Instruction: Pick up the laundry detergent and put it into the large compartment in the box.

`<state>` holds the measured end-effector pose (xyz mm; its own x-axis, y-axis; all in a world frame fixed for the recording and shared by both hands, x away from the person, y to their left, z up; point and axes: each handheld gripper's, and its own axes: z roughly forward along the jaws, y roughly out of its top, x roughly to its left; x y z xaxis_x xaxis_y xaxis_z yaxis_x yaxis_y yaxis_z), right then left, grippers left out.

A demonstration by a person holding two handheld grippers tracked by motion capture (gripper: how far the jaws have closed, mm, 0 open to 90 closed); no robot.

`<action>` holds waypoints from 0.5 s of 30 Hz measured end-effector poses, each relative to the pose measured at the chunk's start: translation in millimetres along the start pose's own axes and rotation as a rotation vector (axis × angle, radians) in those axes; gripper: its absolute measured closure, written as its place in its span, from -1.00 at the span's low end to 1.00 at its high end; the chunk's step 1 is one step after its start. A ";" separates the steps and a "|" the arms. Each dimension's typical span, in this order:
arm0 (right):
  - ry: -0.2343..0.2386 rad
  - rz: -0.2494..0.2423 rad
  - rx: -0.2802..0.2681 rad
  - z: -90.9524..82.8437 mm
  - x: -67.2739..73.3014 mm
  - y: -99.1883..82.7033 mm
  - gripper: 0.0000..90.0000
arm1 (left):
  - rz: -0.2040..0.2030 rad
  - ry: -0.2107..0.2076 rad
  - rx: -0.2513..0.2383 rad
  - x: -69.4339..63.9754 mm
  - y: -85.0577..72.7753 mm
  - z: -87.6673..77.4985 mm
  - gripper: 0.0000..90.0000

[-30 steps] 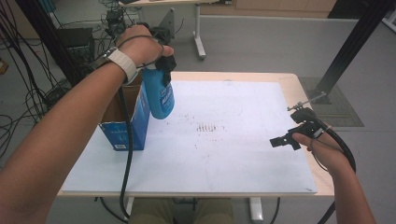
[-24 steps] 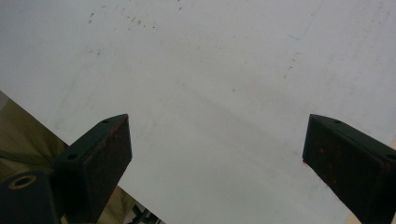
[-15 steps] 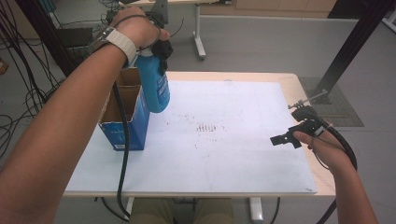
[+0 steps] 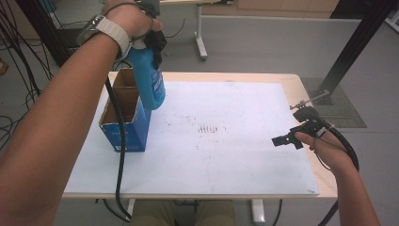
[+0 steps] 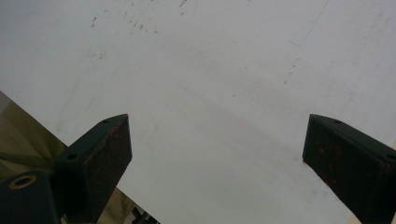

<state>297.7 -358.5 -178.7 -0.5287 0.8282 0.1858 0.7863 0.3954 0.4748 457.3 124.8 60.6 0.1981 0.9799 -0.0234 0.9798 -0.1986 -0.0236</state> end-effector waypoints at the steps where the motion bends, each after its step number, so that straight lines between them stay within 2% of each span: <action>1: 0.001 -0.001 0.000 0.2 -0.1 0.1 -0.83 | -0.001 0.000 -0.001 1.0 -0.4 -0.3 -0.14; 15: 0.002 -0.005 -0.001 0.6 1.3 2.0 -0.83 | -0.026 -0.014 -0.006 18.6 -5.8 -8.7 -0.14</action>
<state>298.8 -356.4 -178.0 -0.5330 0.8254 0.1858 0.7835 0.3987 0.4765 455.5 144.4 68.9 0.1725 0.9843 -0.0367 0.9847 -0.1733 -0.0181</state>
